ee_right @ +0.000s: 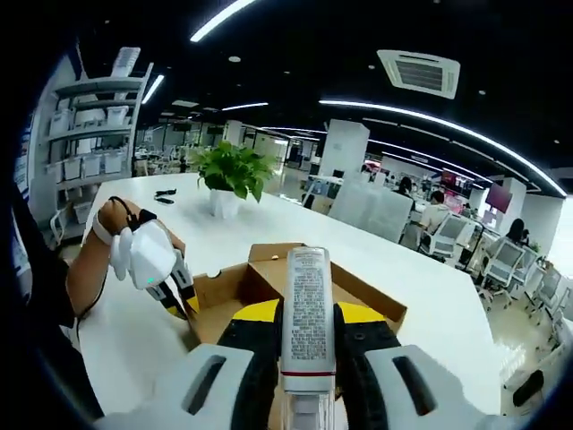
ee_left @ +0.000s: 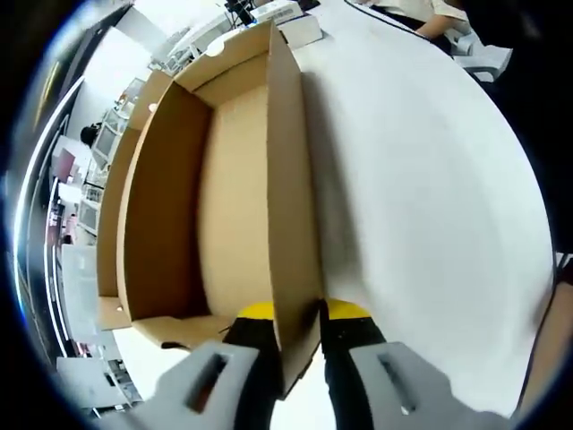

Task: Operate the shoe box by opening the lid, removing the specified soft item, and placing it in the target area until the item is outside and the box remains undamaged.

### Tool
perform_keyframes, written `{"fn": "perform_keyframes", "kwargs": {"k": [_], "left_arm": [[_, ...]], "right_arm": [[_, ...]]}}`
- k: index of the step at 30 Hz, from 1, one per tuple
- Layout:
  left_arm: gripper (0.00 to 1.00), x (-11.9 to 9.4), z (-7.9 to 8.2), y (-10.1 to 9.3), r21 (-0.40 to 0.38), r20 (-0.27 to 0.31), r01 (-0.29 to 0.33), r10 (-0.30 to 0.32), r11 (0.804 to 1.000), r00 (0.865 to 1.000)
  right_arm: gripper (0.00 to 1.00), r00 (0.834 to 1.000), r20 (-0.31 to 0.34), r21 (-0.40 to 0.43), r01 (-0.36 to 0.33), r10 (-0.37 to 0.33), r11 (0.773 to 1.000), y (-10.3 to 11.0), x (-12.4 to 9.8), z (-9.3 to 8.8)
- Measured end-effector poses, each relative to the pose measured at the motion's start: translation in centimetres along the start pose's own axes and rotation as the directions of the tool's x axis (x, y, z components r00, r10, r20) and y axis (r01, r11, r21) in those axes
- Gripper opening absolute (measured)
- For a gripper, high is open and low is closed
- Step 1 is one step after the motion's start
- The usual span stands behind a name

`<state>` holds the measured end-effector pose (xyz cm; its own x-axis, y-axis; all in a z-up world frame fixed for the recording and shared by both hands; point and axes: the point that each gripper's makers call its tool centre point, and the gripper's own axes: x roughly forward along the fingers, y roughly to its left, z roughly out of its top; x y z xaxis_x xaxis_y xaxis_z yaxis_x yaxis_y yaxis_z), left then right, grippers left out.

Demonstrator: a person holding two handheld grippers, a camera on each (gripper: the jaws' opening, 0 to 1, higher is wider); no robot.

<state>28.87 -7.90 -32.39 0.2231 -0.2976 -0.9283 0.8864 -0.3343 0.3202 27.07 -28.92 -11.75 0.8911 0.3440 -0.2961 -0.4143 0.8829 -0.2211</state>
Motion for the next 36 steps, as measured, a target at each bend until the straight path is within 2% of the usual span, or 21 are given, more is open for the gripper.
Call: {"fn": "perform_keyframes", "kwargs": {"k": [9, 13, 15, 19, 21, 25, 31, 36], "left_arm": [[0.15, 0.1, 0.0, 0.2, -0.001, -0.005, -0.001, 0.001, 1.0, 1.0], [0.15, 0.1, -0.2, 0.3, -0.009, -0.02, -0.006, 0.006, 1.0, 1.0], [0.15, 0.1, -0.2, 0.3, -0.008, -0.022, -0.005, 0.005, 1.0, 1.0], [0.15, 0.1, -0.2, 0.4, -0.008, -0.013, -0.005, 0.005, 1.0, 1.0], [0.15, 0.1, -0.2, 0.4, -0.009, -0.014, -0.005, 0.005, 1.0, 1.0], [0.15, 0.1, -0.2, 0.4, -0.009, -0.022, -0.006, 0.006, 1.0, 1.0], [0.15, 0.1, -0.4, 0.4, -0.01, -0.035, -0.008, 0.007, 1.0, 0.999], [0.15, 0.1, -0.4, 0.3, -0.007, -0.031, -0.006, 0.006, 1.0, 1.0]], "right_arm": [[0.22, 0.986, -0.021, 0.067, 0.166, -0.164, 0.984, -6.2, -6.3, -2.9], [0.22, 0.973, -0.036, 0.088, 0.228, -0.226, 0.97, -8.9, -8.9, -4.5], [0.22, 0.961, -0.058, 0.112, 0.274, -0.269, 0.955, -10.9, -10.3, -5.8], [0.22, 0.944, -0.095, 0.128, 0.326, -0.315, 0.937, -13.7, -11.7, -7.9], [0.22, 0.941, -0.104, 0.152, 0.336, -0.323, 0.93, -14.6, -12.1, -8.7], [0.22, 0.926, -0.156, 0.199, 0.37, -0.344, 0.907, -17.3, -12.3, -12.2], [0.22, 0.905, -0.235, 0.206, 0.402, -0.354, 0.892, -20.2, -10.7, -16.2], [0.22, 0.902, -0.275, 0.228, 0.397, -0.332, 0.889, -21.1, -8.8, -18.8]]}}
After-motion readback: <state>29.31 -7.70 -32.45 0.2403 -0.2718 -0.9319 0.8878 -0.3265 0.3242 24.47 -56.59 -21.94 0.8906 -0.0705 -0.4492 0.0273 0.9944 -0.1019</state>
